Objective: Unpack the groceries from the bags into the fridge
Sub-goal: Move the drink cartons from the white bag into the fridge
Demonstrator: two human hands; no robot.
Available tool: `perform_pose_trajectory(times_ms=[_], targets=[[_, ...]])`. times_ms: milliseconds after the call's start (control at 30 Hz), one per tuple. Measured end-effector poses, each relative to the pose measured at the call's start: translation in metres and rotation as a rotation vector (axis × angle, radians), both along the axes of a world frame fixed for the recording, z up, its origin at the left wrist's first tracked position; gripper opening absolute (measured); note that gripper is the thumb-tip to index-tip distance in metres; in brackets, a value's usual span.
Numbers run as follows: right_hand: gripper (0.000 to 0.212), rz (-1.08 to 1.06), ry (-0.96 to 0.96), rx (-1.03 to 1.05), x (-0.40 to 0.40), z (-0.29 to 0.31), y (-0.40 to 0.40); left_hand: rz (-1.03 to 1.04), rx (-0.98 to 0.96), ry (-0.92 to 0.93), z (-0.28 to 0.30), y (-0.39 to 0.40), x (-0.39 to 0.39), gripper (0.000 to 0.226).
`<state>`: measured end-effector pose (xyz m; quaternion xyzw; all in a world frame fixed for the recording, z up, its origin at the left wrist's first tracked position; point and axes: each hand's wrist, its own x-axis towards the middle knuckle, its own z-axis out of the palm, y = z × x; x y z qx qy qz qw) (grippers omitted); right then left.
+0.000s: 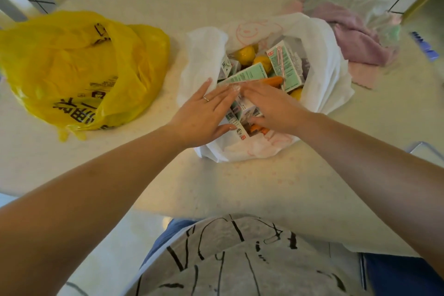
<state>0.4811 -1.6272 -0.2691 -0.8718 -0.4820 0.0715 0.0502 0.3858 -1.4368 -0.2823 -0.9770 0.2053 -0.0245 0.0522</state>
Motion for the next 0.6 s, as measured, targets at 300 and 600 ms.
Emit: perform_pose_trajectory(times_ms=[300, 600], targets=[[0.065, -0.136, 0.125, 0.098, -0.005, 0.013, -0.023, 0.055, 0.023, 0.125, -0.018, 0.028, -0.019, 0.066], [0.061, -0.308, 0.169, 0.257, -0.012, 0.063, -0.057, -0.35, -0.207, 0.102, 0.003, -0.009, 0.028, 0.04]])
